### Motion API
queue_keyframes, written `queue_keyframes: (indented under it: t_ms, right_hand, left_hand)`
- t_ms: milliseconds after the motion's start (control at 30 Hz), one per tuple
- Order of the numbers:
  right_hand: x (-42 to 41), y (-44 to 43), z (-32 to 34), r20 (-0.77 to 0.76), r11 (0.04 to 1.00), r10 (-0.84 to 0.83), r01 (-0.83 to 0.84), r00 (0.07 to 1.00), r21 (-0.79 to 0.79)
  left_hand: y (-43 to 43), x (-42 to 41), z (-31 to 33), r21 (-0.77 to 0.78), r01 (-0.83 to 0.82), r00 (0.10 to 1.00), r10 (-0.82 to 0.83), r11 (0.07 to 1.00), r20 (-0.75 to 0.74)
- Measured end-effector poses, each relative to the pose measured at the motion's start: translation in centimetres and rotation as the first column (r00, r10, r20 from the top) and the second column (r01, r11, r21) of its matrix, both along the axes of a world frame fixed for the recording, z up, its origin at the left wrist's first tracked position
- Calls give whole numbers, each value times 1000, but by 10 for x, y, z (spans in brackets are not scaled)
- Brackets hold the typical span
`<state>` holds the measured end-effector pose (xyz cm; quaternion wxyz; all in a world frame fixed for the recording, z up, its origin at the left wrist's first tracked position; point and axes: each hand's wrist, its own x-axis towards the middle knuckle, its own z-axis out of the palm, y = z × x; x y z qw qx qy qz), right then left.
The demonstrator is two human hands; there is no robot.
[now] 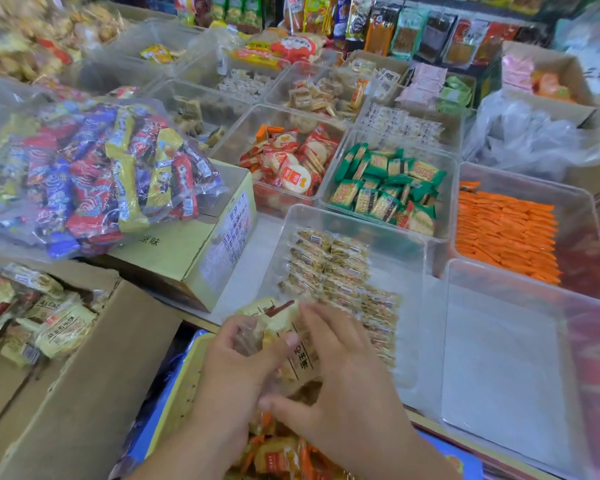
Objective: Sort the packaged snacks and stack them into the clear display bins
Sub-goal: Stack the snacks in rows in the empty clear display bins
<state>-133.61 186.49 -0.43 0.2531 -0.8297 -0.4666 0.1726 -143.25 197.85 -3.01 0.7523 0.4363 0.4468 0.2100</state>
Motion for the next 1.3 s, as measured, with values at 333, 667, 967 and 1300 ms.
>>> queue_keyframes:
  t_ms: [333,667,967,1300]
  right_hand:
    - [-1,-12,-20,-477,898,-303,415,825,148]
    - [17,-16,-26,-418,945,-227,303,880,125]
    - [85,-27,-34,-27,961,-248,249,968,119]
    - [221,16,-82,512,819,305,53,803,-571]
  left_hand:
    - [-12,8,-1,-72,168,983,-162,983,83]
    - [-7,11,-14,67,67,998,-66,995,-23]
    - [3,20,-30,47,113,993,-113,992,-22]
    - [23,13,-35,-13,-4,1000,5,1000,11]
